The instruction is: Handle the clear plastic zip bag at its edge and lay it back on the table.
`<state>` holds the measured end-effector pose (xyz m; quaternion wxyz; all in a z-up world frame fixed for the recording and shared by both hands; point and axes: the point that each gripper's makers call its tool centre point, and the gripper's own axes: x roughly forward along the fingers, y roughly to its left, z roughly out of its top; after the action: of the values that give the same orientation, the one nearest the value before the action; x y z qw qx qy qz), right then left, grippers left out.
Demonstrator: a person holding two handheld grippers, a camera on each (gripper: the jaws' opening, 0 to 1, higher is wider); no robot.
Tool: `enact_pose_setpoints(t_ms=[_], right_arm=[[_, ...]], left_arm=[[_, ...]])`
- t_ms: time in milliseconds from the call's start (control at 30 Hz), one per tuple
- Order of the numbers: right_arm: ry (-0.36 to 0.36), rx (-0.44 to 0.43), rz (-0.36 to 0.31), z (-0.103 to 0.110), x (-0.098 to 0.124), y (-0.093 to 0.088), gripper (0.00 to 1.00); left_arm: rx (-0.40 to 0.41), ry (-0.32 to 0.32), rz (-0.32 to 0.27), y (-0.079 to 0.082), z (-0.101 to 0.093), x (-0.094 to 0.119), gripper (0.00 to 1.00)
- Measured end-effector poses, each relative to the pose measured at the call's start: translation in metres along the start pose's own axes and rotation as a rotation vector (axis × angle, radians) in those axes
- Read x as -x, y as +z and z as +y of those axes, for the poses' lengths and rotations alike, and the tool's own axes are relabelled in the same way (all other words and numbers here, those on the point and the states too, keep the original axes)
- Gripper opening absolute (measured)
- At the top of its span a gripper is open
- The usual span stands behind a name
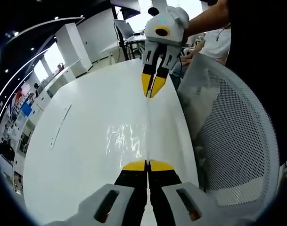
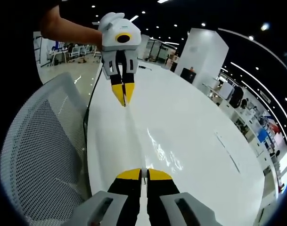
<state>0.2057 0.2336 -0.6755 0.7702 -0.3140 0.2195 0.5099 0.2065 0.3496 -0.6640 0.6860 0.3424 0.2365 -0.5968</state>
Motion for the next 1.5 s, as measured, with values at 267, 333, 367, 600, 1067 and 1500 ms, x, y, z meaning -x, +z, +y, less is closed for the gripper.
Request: enact_pose_setpoints(t_ms=[267,333,367,600,1067,1500], right_arm=[[-0.002,-0.036,-0.003,0.000,0.006,-0.001,0.02],[0.007,-0.045,-0.011,0.002,0.008,0.001,0.05],[0.009,-0.051,-0.011,0.002,0.009,0.002,0.06],[0.036,-0.070,-0.034,0.003,0.016,0.013,0.11],[0.047,-0.076,-0.050,-0.008,0.020,0.029,0.13],[0.080,-0.078,-0.056,-0.003,0.004,0.035,0.12]], left_arm=[[-0.009,0.004,-0.006,0.001,-0.001,0.000,0.00],[-0.010,0.006,-0.005,0.001,-0.001,0.000,0.00],[-0.010,0.005,-0.004,0.001,-0.002,0.000,0.00],[-0.019,0.006,-0.002,0.001,-0.001,-0.002,0.00],[-0.056,0.024,0.004,0.005,0.000,-0.002,0.00],[-0.073,0.034,-0.006,0.009,-0.001,0.000,0.00]])
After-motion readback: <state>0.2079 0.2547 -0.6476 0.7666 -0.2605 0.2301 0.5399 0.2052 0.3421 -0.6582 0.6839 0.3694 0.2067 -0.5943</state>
